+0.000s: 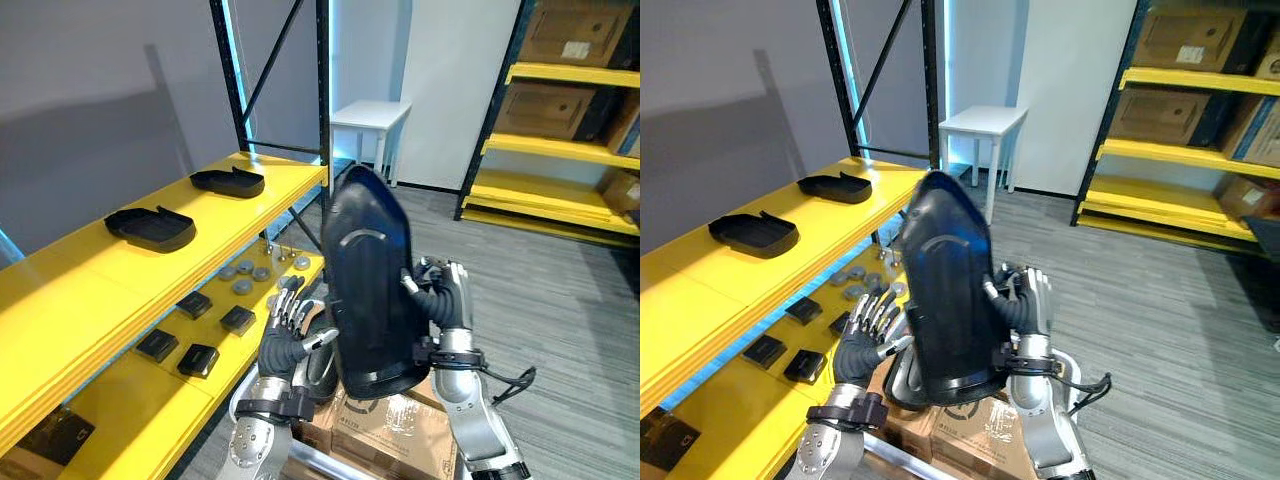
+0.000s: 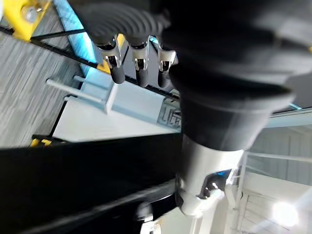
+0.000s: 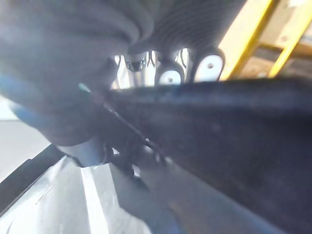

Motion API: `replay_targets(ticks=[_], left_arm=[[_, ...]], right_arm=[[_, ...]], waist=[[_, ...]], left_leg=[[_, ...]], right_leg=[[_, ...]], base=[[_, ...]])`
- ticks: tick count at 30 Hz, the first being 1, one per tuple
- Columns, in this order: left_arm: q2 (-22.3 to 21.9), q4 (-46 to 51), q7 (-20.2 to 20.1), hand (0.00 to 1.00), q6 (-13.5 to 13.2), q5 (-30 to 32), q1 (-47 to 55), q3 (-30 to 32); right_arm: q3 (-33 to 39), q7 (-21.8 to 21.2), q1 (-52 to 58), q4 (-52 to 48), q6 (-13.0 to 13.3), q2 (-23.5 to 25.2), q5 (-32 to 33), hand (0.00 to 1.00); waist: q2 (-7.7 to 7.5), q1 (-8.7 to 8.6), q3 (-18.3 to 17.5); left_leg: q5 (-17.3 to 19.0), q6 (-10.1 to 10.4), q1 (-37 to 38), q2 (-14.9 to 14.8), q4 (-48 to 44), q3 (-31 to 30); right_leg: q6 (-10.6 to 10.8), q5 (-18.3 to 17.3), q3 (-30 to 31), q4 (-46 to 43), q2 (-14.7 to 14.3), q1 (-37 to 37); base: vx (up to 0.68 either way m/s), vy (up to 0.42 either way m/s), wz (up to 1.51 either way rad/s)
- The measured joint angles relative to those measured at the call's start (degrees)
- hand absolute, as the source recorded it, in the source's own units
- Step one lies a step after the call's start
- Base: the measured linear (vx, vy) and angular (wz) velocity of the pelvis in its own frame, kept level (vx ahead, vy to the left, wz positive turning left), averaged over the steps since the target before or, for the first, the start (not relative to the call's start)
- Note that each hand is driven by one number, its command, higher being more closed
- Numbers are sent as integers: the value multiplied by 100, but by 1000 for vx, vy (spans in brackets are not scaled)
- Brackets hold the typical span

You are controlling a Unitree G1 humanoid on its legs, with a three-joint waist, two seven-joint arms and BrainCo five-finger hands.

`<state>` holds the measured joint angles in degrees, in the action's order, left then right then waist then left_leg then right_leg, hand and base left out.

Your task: Walk over and take plastic housings, then place them on the shelf

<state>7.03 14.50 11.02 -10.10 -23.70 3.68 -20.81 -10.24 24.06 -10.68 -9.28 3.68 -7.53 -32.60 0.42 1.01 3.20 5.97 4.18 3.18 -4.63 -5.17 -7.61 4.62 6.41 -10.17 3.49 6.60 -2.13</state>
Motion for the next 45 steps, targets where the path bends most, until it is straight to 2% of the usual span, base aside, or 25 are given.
replay_targets(ticks=[5, 6, 13, 17, 18, 20, 22, 23, 25, 26, 28, 29, 30, 31, 32, 33, 35, 36, 38, 39, 41, 42, 43, 44, 45], left_arm=[[76, -335, 8, 0, 24, -717, -253, -99], [79, -416, 12, 100, 25, -926, -317, -102], [320, -565, 129, 100, -113, -1967, -555, -114], [400, -681, 123, 100, -273, -2538, -572, -88], [746, -786, -28, 100, -258, -3205, -569, -95], [811, -787, -62, 100, -243, -3356, -567, -96], [828, -787, -107, 100, -196, -3369, -566, -100], [832, -786, -121, 100, -171, -3381, -567, -106], [834, -788, -138, 100, -129, -3476, -569, -233], [838, -799, -138, 100, -82, -3538, -569, -298], [836, -829, -138, 100, -52, -3583, -569, -327], [839, -830, -137, 100, -46, -3583, -564, -321], [839, -830, -137, 100, -53, -3580, -557, -321], [857, -829, -138, 100, -55, -3579, -555, -313], [947, -814, -158, 100, -55, -3580, -544, -288], [1041, -758, -196, 100, -49, -3579, -541, -252], [1120, -709, -251, 100, -47, -3570, -473, -159], [1163, -570, -279, 100, -38, -3555, -351, -61], [1169, -475, -289, 100, -32, -3538, -252, 56], [1164, -472, -309, 100, -23, -3449, -238, 125], [1163, -472, -336, 100, -25, -3432, -162, 141], [1182, -471, -350, 100, -25, -3428, -162, 172], [1208, -471, -393, 100, -30, -3383, -162, 261], [1217, -467, -430, 100, -43, -3295, -162, 367], [1223, -467, -433, 100, -47, -3277, -162, 383]], right_arm=[[-78, 13, -17, -14, -7, 51, 34, 100], [-97, 22, -22, -14, -16, 50, 60, 100], [-412, 200, -138, 18, -68, 40, 418, 100], [-717, 332, -306, 241, -76, 39, 921, 100], [-1019, 361, -439, 499, -76, -119, 1438, 100], [-1118, 361, -531, 548, -75, -260, 1564, 100], [-1168, 369, -534, 538, -74, -432, 1654, 100], [-1174, 374, -534, 534, -73, -496, 1659, 100], [-1232, 376, -549, 526, -68, -798, 1913, 100], [-1271, 374, -546, 531, -67, -976, 2025, 100], [-1290, 371, -550, 569, -67, -1027, 2084, 100], [-1305, 368, -563, 582, -67, -1026, 2107, 100], [-1316, 358, -585, 581, -67, -1026, 2113, 100], [-1324, 358, -584, 586, -67, -1010, 2118, 100], [-1360, 358, -583, 584, -67, -973, 2149, 100], [-1378, 355, -605, 584, -67, -959, 2162, 100], [-1488, 353, -650, 586, -67, -957, 2313, 100], [-1578, 351, -712, 584, -67, -952, 2348, 0], [-1680, 340, -803, 579, -67, -951, 2476, 0], [-1700, 331, -807, 581, -67, -940, 2561, 0], [-1719, 254, -802, 583, -66, -916, 2591, 0], [-1719, 235, -808, 583, -66, -883, 2635, 0], [-1719, 185, -831, 590, -66, -788, 2757, 0], [-1718, 141, -912, 669, -32, -719, 2778, 0], [-1718, 113, -948, 712, -8, -699, 2780, 0]], waist=[[-23, -16, -90], [-26, -17, -96], [-26, -6, -216], [-22, 32, -227], [-11, 238, -207], [0, 365, -199], [25, 345, -203], [42, 284, -199], [47, 130, -224], [95, 122, -247], [161, 117, -280], [228, 173, -309], [344, 257, -346], [381, 323, -365], [308, 334, -373], [202, 327, -363], [90, 327, -368], [24, 332, -367], [-27, 371, -341], [-83, 405, -303], [-109, 416, -262], [-157, 424, -229], [-237, 431, -179], [-259, 411, -117], [-240, 378, -96]], left_leg=[[-2, -3, 9, 1, 27, 27], [-2, -3, 10, 0, 29, 31], [-3, -3, -89, 8, -10, -35], [-61, 83, -469, 38, -201, -589], [-270, 265, -646, 44, -155, -1445], [-337, 322, -714, 13, -60, -1647], [-401, 295, -774, -4, 72, -1640], [-397, 238, -820, -49, 148, -1499], [-607, -268, -1081, -529, 266, 226], [-711, -416, -1206, -888, 237, 1463], [-746, -436, -1156, -1209, 305, 2942], [-1018, -353, -1099, -1228, 391, 3312], [-1468, -247, -1049, -1206, 491, 3269], [-1664, 0, -996, -1201, 541, 3252], [-1664, 133, -921, -1051, 595, 3276], [-1647, 136, -906, -880, 600, 3277], [-1608, 97, -886, -703, 584, 3274], [-1549, 37, -883, -602, 556, 3267], [-1364, 62, -880, -479, 491, 3228], [-1260, 109, -861, -368, 442, 3126], [-1124, 52, -829, -214, 367, 2833], [-1091, 45, -785, -158, 364, 2746], [-1028, 17, -751, -85, 320, 2552], [-974, -62, -702, -26, 307, 2327], [-976, -77, -676, -13, 336, 2200]], right_leg=[[2, 5, 16, 14, 1, 9], [1, 6, 19, 17, -1, 10], [-25, 58, -45, 110, -2, 9], [-33, 52, -555, 117, -14, -10], [-131, -122, -1358, 105, -91, -236], [-116, -235, -1540, 98, -144, -256], [-121, -255, -1614, 89, -152, -286], [-125, -262, -1685, 86, -143, -300], [-170, -263, -2108, 78, -67, -282], [-162, -289, -2381, 57, -29, -275], [-86, -304, -2699, -46, 106, -265], [-37, -336, -2770, -135, 192, -238], [16, -373, -2760, -229, 215, -218], [70, -408, -2703, -291, 246, -211], [160, -471, -2691, -459, 441, -202], [245, -531, -2703, -614, 654, -184], [280, -555, -2699, -712, 859, -193], [296, -566, -2709, -754, 976, -212], [425, -697, -2826, -1051, 1204, -216], [414, -853, -2936, -1456, 1434, -211], [367, -883, -2912, -2467, 1874, -108], [231, -861, -2778, -2791, 1993, -47], [-72, -662, -2274, -3361, 2112, 126], [-393, -210, -1459, -3918, 2074, 449], [-352, 82, -1056, -4157, 2002, 594]], base=[[-4, 3, -1], [0, 0, 0], [-5, 2, 6], [-81, -71, 90], [-163, -218, 203], [-135, -155, 117], [-74, -53, 42], [-47, -50, 70], [-38, -73, 113], [-12, -55, 107], [88, 27, 94], [164, 128, 60], [130, 148, 11], [136, 194, -5], [154, 215, 7], [166, 212, 18], [127, 148, 18], [121, 130, 22], [120, 127, 34], [108, 136, 54], [56, 117, 75], [27, 149, 84], [41, 241, 85], [33, 207, 90], [62, 159, 111]])
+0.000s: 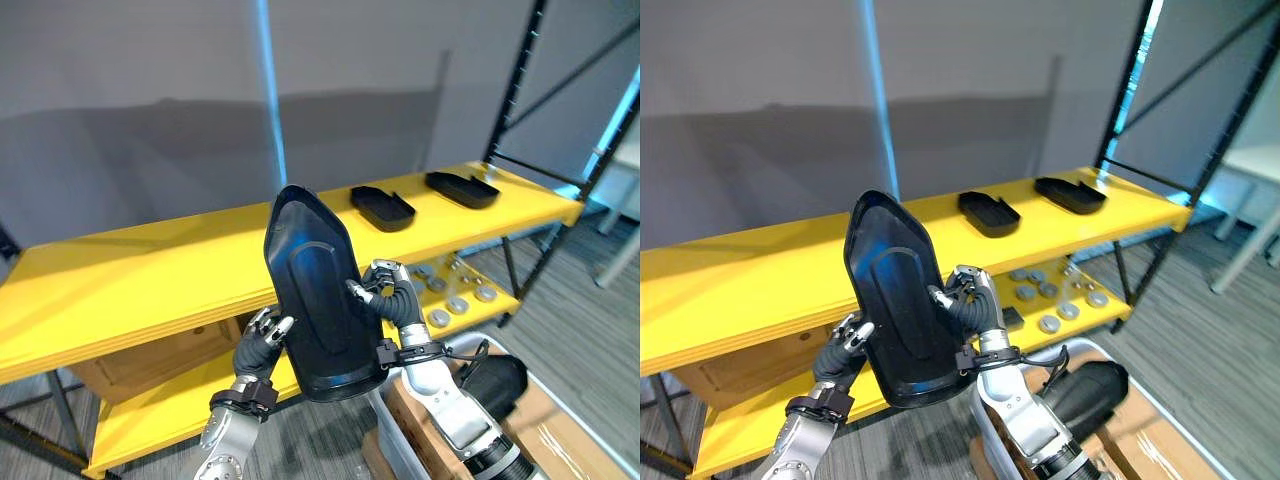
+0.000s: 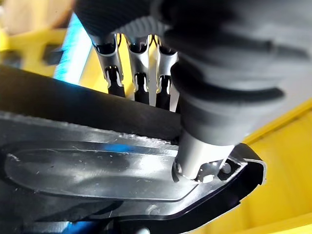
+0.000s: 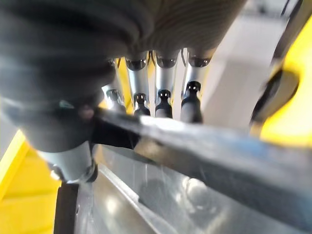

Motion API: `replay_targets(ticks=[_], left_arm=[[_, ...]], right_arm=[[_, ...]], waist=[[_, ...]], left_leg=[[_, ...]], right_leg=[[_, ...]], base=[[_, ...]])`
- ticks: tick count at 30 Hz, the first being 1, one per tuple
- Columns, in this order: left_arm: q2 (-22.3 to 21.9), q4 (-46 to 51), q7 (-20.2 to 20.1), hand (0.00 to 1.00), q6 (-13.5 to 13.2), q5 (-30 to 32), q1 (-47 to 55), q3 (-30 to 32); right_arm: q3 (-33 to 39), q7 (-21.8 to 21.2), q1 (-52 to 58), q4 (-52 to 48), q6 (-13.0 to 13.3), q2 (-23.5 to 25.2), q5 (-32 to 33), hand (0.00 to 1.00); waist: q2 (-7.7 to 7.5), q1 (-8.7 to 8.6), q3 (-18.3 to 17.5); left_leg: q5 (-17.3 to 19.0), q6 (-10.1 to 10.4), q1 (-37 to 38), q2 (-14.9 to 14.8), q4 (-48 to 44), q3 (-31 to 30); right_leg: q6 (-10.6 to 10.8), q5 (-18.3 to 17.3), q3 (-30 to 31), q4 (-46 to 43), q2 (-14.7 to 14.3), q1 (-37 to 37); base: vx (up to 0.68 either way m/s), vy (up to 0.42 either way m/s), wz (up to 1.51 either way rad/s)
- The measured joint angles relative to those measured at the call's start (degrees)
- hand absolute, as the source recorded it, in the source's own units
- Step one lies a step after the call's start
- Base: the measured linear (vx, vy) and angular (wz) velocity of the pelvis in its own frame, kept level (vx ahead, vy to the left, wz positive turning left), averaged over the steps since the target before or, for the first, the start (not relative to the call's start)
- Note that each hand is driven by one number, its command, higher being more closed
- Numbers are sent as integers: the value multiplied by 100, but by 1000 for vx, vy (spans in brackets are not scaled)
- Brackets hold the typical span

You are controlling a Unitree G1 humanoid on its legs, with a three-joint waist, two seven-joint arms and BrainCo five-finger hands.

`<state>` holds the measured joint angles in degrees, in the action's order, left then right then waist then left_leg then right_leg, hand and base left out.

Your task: Walk over and take plastic housings, then place them on the shelf

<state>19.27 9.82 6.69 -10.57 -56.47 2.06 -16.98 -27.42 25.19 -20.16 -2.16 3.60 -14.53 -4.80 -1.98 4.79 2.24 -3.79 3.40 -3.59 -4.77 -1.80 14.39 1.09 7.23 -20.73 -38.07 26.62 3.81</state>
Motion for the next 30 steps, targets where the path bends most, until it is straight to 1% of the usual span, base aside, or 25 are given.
replay_targets(ticks=[1, 2, 3, 4, 5, 6, 7, 8, 9, 10, 11, 12, 13, 14, 15, 16, 18, 19, 21, 23, 24, 25, 28, 30], left_arm=[[24, -8, -14, 100, -54, 70, -1, 39], [13, -7, -14, 100, -113, 154, -1, 46], [13, -6, -14, 100, -137, 171, -1, 49], [22, -6, -14, 100, -147, 236, -2, 86], [24, 0, -24, 100, -156, 319, -10, 130], [18, 9, -42, 100, -159, 409, -25, 167], [14, 8, -43, 100, -156, 443, -23, 167], [18, 8, -41, 100, -152, 539, -21, 171], [8, 19, -40, 100, -152, 711, -26, 200], [-28, 18, -33, 100, -152, 783, -18, 216], [-154, 20, 28, 100, -155, 965, 16, 320], [-277, 28, 72, 100, -213, 1094, 15, 594], [-299, 28, 93, 100, -215, 1204, 16, 774], [-291, 48, 207, 100, -232, 1350, 9, 1025], [-292, 50, 256, 100, -230, 1524, 11, 1125], [-292, 50, 312, 100, -227, 1688, 15, 1127], [-466, 120, 472, 100, -206, 2316, 18, 1128], [-519, 148, 520, 100, -203, 2488, 25, 1130], [-665, 223, 706, 100, -202, 3041, 27, 1154], [-844, 347, 997, 100, -202, 3723, 25, 1177], [-895, 352, 1071, 100, -202, 3857, 25, 1177], [-1008, 356, 1238, 100, -203, 4224, 24, 1185], [-1236, 361, 1527, 100, -202, 4810, 27, 1206], [-1278, 360, 1658, 100, -202, 5000, 29, 1209]], right_arm=[[0, -60, -65, 68, 56, 51, 10, 0], [1, -66, -87, 83, 113, 75, 169, 0], [1, -78, -94, 103, 136, 88, 261, 0], [0, -111, -89, 162, 218, 113, 368, 0], [-2, -141, -87, 174, 259, 121, 456, 0], [-1, -161, -66, 182, 330, 98, 487, 0], [1, -164, -24, 182, 362, 80, 498, 0], [28, -168, 87, 167, 404, 77, 501, 0], [49, -169, 290, 42, 430, 64, 503, 0], [50, -170, 431, 12, 469, 52, 503, 0], [27, -318, 625, 30, 523, 58, 511, 0], [-107, -602, 763, 33, 574, 92, 513, 0], [-157, -708, 844, 27, 635, 115, 542, 0], [-298, -953, 993, 21, 702, 104, 634, 0], [-343, -1024, 1109, 12, 744, 136, 670, 0], [-322, -1059, 1202, 11, 766, 163, 678, 0], [-201, -1206, 1447, 6, 767, 165, 676, 0], [-183, -1239, 1508, 0, 769, 165, 676, 0], [-144, -1325, 1699, -106, 769, 166, 676, 0], [-148, -1493, 1875, -139, 770, 203, 664, 0], [-152, -1539, 1903, -140, 770, 215, 653, 0], [-178, -1622, 1959, -141, 771, 257, 644, 0], [-175, -1696, 2144, -147, 772, 516, 614, 0], [-146, -1700, 2212, -175, 780, 631, 605, 0]], waist=[[78, -140, 51], [81, -213, 64], [72, -222, 73], [66, -228, 84], [76, -246, 124], [121, -290, 249], [136, -341, 280], [111, -414, 275], [-26, -469, 259], [-43, -470, 263], [66, -385, 255], [195, -317, 214], [213, -300, 202], [211, -298, 185], [203, -324, 181], [197, -337, 178], [196, -399, 177], [196, -405, 177], [196, -424, 175], [196, -478, 175], [196, -498, 175], [197, -539, 175], [199, -612, 169], [199, -672, 135]], left_leg=[[-51, -110, -26, -61, 42, -378], [-92, -166, -37, -36, 121, -675], [-98, -174, -23, 6, 147, -783], [-88, -183, -12, 104, 163, -987], [-70, -166, -13, 175, 169, -1157], [-68, -163, -20, 243, 162, -1487], [-75, -165, -26, 270, 166, -1631], [-93, -163, -55, 347, 168, -1804], [-88, -125, -57, 574, 153, -2087], [-90, -117, 2, 644, 184, -2185], [-107, -79, 36, 567, 237, -2217], [-158, 19, -16, 428, 265, -2231], [-159, 26, -25, 371, 308, -2232], [-189, 108, -22, 271, 404, -2237], [-204, 150, -20, 239, 448, -2264], [-204, 154, -23, 217, 468, -2268], [-205, 155, 46, 184, 544, -2272], [-205, 155, 88, 178, 581, -2266], [-204, 154, 130, 177, 615, -2257], [-201, 155, 159, 177, 672, -2258], [-197, 159, 160, 183, 674, -2261], [-185, 174, 160, 195, 677, -2270], [-161, 162, 171, 203, 705, -2268], [-150, 183, 170, 201, 706, -2265]], right_leg=[[464, -939, 607, -289, -410, 151], [472, -1710, 904, -231, -843, 248], [521, -1883, 956, -80, -999, 274], [558, -2058, 1014, 371, -1265, 321], [547, -2114, 1248, 739, -1527, 394], [531, -2104, 1928, 1319, -2032, 532], [530, -2088, 2201, 1614, -2207, 534], [489, -1988, 2491, 2086, -2330, 502], [363, -1597, 2508, 2248, -2223, 490], [295, -1384, 2461, 2201, -2179, 457], [247, -1352, 2358, 2312, -2201, 360], [163, -1215, 2279, 2611, -2313, 257], [129, -1136, 2249, 2769, -2362, 212], [63, -965, 2183, 3006, -2454, 101], [33, -880, 2153, 3149, -2504, 25], [23, -867, 2138, 3207, -2524, 1], [22, -866, 2113, 3319, -2531, -112], [22, -866, 2117, 3345, -2532, -150], [22, -866, 2135, 3366, -2529, -183], [24, -868, 2139, 3368, -2524, -189], [25, -870, 2139, 3368, -2519, -190], [30, -876, 2139, 3369, -2506, -192], [47, -888, 2140, 3362, -2498, -200], [55, -891, 2139, 3367, -2501, -197]], base=[[75, 26, 132], [75, 26, 132], [77, -3, 116], [57, 1, 90], [87, -49, 123], [42, -81, 115], [29, -124, 133], [21, -144, 142], [44, -160, 142], [90, -161, 118], [128, -129, 59], [139, -107, 27], [156, -98, 1], [170, -99, 0], [163, -95, 3], [149, -74, 11], [124, -34, 9], [104, -7, 0], [55, 2, -5], [0, 0, 0], [0, 0, 0], [-37, 8, 1], [-82, 10, 2], [-75, 4, 0]])
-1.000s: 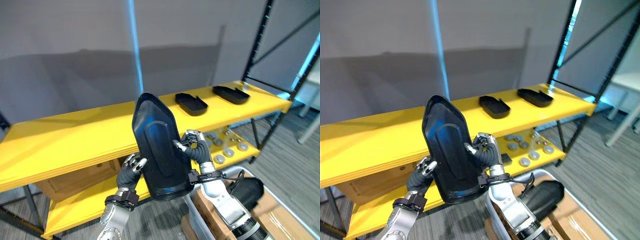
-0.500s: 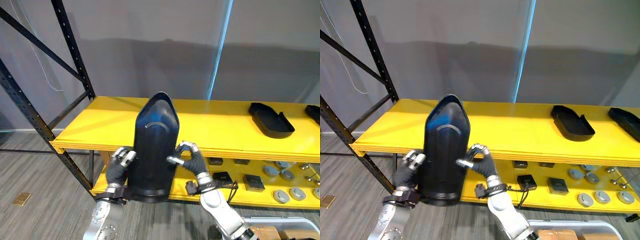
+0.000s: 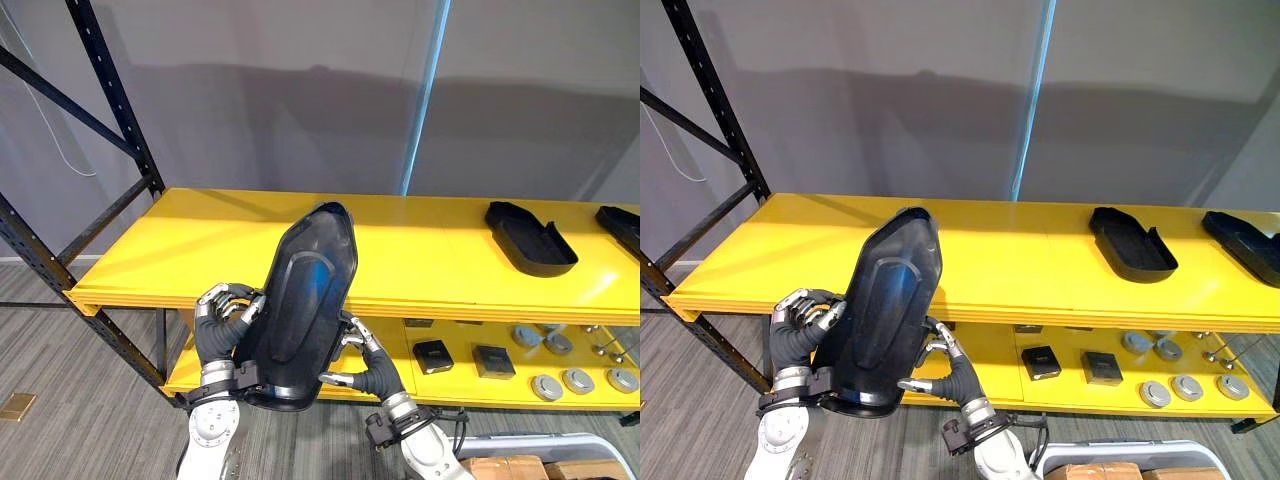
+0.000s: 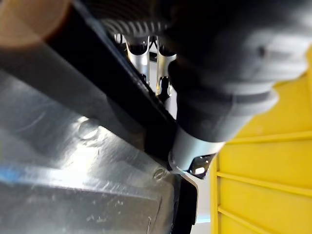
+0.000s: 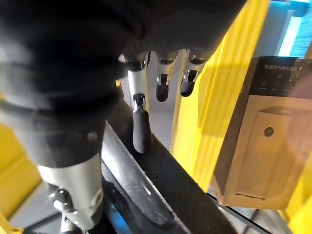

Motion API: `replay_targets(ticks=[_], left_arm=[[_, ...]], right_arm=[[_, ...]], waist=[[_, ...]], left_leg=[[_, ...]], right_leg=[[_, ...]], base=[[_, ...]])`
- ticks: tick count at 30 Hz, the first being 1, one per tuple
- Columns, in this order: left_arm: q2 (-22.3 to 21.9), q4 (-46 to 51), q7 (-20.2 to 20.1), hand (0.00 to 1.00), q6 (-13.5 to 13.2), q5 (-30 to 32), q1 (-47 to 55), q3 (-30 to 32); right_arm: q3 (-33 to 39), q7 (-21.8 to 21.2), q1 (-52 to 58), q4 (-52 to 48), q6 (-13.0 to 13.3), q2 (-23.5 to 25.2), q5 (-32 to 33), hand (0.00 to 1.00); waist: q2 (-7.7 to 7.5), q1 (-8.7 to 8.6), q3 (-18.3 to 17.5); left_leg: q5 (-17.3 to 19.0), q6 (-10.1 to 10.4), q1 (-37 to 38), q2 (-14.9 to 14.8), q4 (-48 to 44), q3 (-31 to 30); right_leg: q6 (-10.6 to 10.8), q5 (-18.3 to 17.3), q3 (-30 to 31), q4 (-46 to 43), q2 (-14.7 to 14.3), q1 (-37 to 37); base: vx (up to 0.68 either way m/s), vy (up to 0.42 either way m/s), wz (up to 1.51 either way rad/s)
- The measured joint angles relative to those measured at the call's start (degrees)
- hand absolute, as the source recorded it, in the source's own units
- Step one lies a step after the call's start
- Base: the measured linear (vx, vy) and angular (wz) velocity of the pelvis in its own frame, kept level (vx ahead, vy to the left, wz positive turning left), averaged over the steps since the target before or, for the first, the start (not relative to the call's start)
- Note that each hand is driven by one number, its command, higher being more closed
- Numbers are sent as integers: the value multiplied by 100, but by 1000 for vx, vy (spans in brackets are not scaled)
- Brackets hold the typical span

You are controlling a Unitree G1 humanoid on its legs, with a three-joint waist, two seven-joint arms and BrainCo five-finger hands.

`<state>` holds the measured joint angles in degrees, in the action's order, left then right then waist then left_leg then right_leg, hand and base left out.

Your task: Walk over and take plastic housings, then place them on the shelf

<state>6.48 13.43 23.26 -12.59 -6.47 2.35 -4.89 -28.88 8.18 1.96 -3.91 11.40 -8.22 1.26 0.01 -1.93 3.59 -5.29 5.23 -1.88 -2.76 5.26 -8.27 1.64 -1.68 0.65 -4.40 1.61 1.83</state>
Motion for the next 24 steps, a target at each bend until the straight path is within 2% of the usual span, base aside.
replay_targets(ticks=[5, 9, 13, 15, 18, 21, 24], left_arm=[[-168, -12, 273, 100, 0, 118, 0, -22], [-179, -424, 572, 100, 8, 114, -133, 145], [-280, -861, 909, 100, 66, 114, -542, 484], [-377, -963, 1136, 100, 64, 115, -771, 755], [-386, -1029, 1286, 100, 63, 115, -996, 847], [-390, -1029, 1396, 100, 59, 112, -1066, 911], [-387, -1038, 1484, 100, 61, 113, -1124, 1011]], right_arm=[[298, -18, 165, -253, 16, 161, -232, 0], [883, 263, 361, -819, 158, 366, -384, 0], [1216, 433, 735, -1162, 258, 405, -377, 0], [1417, 436, 943, -1300, 277, 396, -360, 0], [1696, 534, 954, -1363, 303, 400, -368, 0], [2031, 748, 973, -1478, 313, 421, -431, 0], [2327, 1007, 977, -1564, 314, 471, -562, 0]], waist=[[7, -107, -224], [0, -272, -304], [-4, -327, -256], [22, -365, -191], [31, -433, -107], [107, -543, -69], [131, -631, -54]], left_leg=[[-54, -25, -4, -4, 1, 41], [-50, -21, -20, 1, -112, 70], [149, 19, -170, 14, -566, 208], [310, 22, -205, -46, -655, 456], [281, -4, -183, -119, -585, 780], [74, -19, 109, -153, 3, 1179], [-39, -4, 211, -171, -1, 1508]], right_leg=[[18, 22, 7, 74, -5, 3], [-3, 89, 23, 96, 0, -36], [-15, 115, 125, 80, 10, -77], [-23, 138, 205, 80, 2, -85], [-5, 175, 276, 99, 1, -46], [72, 177, 392, 176, 17, 13], [134, 217, 649, 202, 10, 12]], base=[[-27, 1, -3], [9, 2, -2], [-16, 15, -11], [-64, 22, -16], [-67, 14, -15], [13, 13, -23], [58, 50, -40]])
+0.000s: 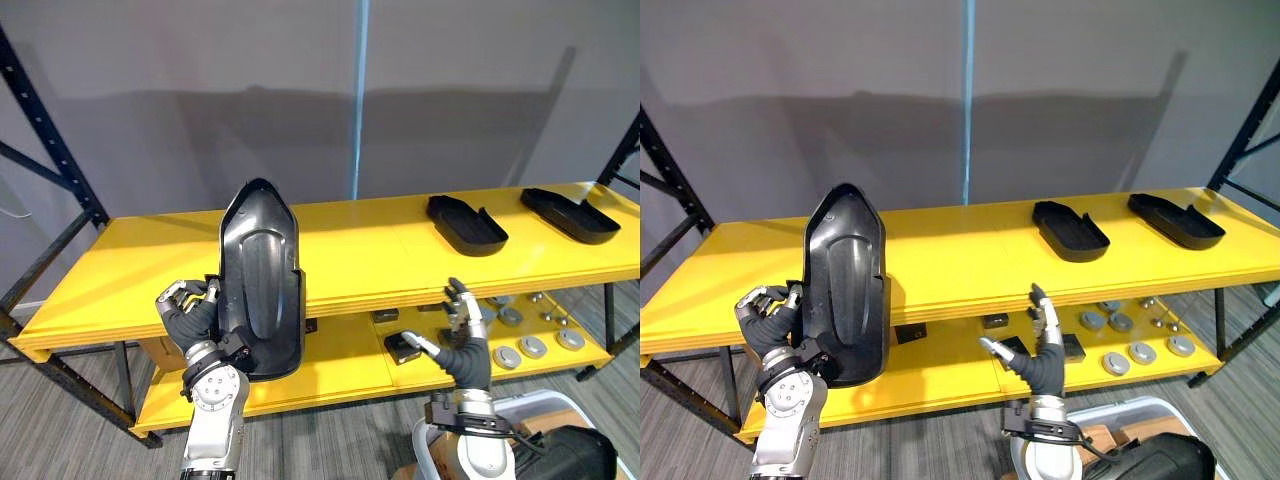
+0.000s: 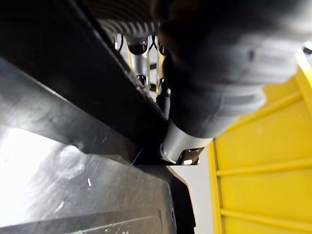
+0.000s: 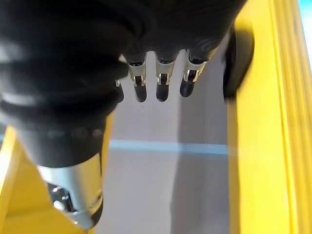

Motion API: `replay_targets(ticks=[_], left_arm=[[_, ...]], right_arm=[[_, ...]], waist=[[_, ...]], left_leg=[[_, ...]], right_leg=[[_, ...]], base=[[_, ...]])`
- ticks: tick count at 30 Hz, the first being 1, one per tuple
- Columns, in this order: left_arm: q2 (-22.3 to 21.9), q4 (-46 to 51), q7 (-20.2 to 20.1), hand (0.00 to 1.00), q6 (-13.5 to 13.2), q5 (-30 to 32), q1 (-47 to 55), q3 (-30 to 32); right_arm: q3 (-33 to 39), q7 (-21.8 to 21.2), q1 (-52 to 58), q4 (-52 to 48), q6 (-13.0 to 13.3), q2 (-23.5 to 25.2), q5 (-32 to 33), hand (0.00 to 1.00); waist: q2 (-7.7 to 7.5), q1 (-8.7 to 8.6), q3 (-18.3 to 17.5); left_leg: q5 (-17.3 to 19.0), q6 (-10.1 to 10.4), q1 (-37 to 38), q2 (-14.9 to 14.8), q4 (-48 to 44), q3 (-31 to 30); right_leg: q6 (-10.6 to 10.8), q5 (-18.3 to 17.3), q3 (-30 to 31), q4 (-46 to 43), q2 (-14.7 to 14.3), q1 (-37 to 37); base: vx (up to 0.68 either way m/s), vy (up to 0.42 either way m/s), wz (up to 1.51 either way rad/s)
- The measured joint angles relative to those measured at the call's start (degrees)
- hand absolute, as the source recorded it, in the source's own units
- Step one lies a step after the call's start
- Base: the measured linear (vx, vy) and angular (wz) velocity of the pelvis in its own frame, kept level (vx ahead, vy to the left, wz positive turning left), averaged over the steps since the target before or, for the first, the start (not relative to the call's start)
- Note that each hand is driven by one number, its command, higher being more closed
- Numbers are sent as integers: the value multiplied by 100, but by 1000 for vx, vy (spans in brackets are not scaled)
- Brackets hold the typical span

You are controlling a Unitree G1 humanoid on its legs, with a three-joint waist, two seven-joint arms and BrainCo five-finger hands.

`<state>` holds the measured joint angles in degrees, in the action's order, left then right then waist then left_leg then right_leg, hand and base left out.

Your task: Walk over and take plastic housings, then place them on the shelf

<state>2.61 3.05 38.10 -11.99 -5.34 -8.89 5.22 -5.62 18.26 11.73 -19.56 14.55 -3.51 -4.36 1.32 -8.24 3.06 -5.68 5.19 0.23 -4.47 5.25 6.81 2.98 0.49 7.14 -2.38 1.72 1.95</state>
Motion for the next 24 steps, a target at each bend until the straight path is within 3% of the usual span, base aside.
replay_targets(ticks=[7, 11, 15, 19, 24], left_arm=[[244, -715, 50, 100, 231, 5, -842, 313], [818, -1635, 141, 100, 431, 45, -1496, 700], [1392, -2598, 260, 100, 504, 34, -2385, 808], [2287, -4040, 273, 100, 535, -383, -3756, 656], [2926, -5119, 238, 100, 606, -701, -4664, 338]], right_arm=[[88, -58, 628, -5, 0, 86, -70, 0], [82, -270, 1260, 9, 1, 75, -70, 0], [-27, -389, 1663, 210, 6, -102, -70, 0], [-442, -651, 1712, 546, 7, -336, -67, 0], [-828, -783, 1579, 660, 24, -351, -46, 0]], waist=[[2, -111, 1], [9, -364, 20], [-1, -421, 277], [-82, -511, 703], [-208, -544, 1026]], left_leg=[[112, -18, 97, -3, -3, 641], [141, 3, -93, -36, -2, 947], [125, -12, -287, -45, -2, 1108], [20, -37, -655, -44, -19, 1132], [-32, -44, -867, -46, -24, 1153]], right_leg=[[48, 186, 593, 178, -46, 125], [98, 286, 907, 210, -103, 441], [99, 418, 1092, 224, -118, 728], [91, 644, 1125, 390, -92, 1035], [95, 691, 1143, 393, -96, 1247]], base=[[58, 68, -46], [1, 33, -41], [-17, 20, -23], [-16, 38, -3], [20, 50, -2]])
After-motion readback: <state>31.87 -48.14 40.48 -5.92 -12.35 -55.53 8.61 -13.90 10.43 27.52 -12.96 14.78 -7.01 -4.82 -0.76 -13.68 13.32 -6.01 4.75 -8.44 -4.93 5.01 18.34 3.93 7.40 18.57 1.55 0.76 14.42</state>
